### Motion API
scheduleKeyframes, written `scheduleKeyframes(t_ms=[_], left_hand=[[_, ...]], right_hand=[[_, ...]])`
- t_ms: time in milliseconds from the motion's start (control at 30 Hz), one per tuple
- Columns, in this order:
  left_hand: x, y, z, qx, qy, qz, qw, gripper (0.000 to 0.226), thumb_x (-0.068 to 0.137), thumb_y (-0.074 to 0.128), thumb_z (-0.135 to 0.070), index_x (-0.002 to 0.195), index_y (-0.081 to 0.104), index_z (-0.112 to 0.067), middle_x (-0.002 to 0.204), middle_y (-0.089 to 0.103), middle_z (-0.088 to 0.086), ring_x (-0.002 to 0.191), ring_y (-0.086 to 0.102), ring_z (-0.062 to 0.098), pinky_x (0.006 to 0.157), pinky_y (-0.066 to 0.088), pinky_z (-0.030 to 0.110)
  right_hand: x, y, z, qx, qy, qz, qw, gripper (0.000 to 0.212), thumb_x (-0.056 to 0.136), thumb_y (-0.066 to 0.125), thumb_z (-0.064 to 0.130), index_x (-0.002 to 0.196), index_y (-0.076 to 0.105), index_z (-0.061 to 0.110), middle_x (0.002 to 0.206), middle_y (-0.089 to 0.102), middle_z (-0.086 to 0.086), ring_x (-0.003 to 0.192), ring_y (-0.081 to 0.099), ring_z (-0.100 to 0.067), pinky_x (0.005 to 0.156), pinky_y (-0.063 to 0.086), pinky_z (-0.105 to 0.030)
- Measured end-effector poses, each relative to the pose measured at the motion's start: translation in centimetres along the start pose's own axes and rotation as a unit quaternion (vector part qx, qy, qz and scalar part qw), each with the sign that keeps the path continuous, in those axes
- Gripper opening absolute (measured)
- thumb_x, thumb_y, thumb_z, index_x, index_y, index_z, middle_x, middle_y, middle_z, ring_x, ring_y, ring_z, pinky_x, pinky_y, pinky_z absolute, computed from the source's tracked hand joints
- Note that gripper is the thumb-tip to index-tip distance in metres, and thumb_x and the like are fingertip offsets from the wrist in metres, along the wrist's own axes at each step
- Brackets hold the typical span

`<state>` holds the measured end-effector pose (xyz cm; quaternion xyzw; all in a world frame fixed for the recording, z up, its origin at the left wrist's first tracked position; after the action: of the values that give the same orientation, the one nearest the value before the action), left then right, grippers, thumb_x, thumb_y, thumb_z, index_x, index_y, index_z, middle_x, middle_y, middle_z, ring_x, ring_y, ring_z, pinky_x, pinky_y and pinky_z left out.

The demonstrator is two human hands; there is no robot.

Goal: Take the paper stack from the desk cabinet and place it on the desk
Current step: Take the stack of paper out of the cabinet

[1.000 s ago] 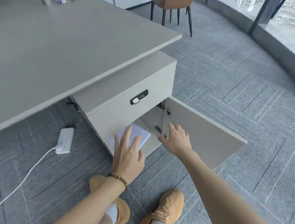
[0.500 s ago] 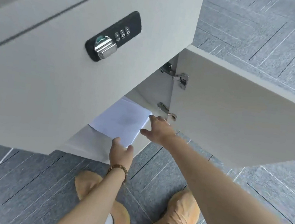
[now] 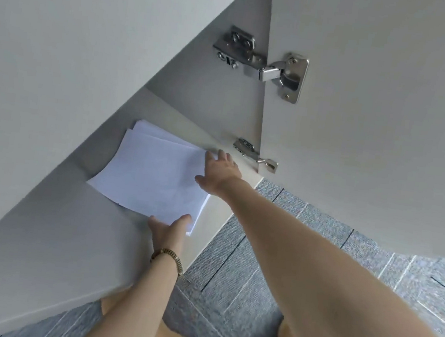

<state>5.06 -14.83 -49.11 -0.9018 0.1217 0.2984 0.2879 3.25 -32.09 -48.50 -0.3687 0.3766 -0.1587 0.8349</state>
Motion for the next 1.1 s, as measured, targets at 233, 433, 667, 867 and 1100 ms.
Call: scheduleKeyframes(t_ms=[233, 433, 667, 867, 1100], left_hand=[[1.9, 1.2, -0.4, -0.015, -0.017, -0.024, 0.999, 0.088, 0.068, 0.076, -0.019, 0.145, 0.035, -0.003, 0.139, 0.052, 0.023, 0.114, 0.059, 0.036, 0.089, 0.047, 0.038], [1.0, 1.8, -0.1, 0.004, -0.041, -0.038, 0.998, 0.108, 0.057, 0.071, -0.030, 0.153, 0.025, -0.010, 0.149, 0.042, 0.020, 0.134, 0.045, 0.039, 0.106, 0.039, 0.044], [-3.4, 1.5, 2.2, 0.033, -0.003, -0.024, 0.999, 0.098, 0.072, 0.077, -0.024, 0.153, 0.026, -0.005, 0.156, 0.035, 0.021, 0.141, 0.040, 0.033, 0.108, 0.036, 0.038], [-7.4, 1.4, 5.4, 0.017, 0.015, 0.005, 1.000, 0.099, 0.071, 0.071, -0.027, 0.155, 0.023, -0.008, 0.161, 0.024, 0.015, 0.149, 0.026, 0.028, 0.114, 0.029, 0.041], [-6.9, 1.5, 8.3, -0.036, -0.015, -0.073, 0.997, 0.089, 0.062, 0.074, -0.039, 0.140, 0.040, -0.014, 0.142, 0.048, 0.018, 0.120, 0.055, 0.032, 0.101, 0.049, 0.049]], right_hand=[[2.9, 1.2, -0.8, 0.020, -0.022, 0.025, 0.999, 0.078, 0.100, 0.049, 0.039, 0.161, 0.010, 0.010, 0.167, 0.017, -0.010, 0.152, 0.019, -0.031, 0.121, 0.024, -0.040], [1.7, 1.7, -2.7, 0.011, -0.017, -0.014, 1.000, 0.073, 0.095, 0.052, 0.042, 0.157, 0.027, 0.012, 0.162, 0.029, -0.006, 0.145, 0.032, -0.030, 0.114, 0.033, -0.040], [-2.8, 1.7, -6.2, 0.044, 0.021, 0.024, 0.999, 0.067, 0.093, 0.056, 0.043, 0.147, 0.046, 0.005, 0.147, 0.046, -0.016, 0.137, 0.042, -0.034, 0.109, 0.040, -0.040], [-6.3, 3.3, -11.6, 0.185, 0.093, -0.027, 0.978, 0.029, 0.098, 0.054, 0.024, 0.118, 0.072, 0.014, 0.120, 0.073, -0.010, 0.112, 0.067, -0.030, 0.094, 0.054, -0.038], [-6.3, 4.7, -13.4, 0.305, 0.117, 0.033, 0.945, 0.047, 0.088, 0.064, 0.058, 0.113, 0.069, 0.017, 0.103, 0.069, -0.002, 0.098, 0.064, -0.024, 0.081, 0.047, -0.031]])
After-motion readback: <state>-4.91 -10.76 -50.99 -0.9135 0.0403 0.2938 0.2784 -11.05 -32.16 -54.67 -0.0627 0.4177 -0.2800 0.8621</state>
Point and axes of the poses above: each hand's wrist, its own x-axis towards the middle knuckle, its own y-axis out of the palm, z = x × y, the point moved 2 cm from there along x, towards the middle knuckle
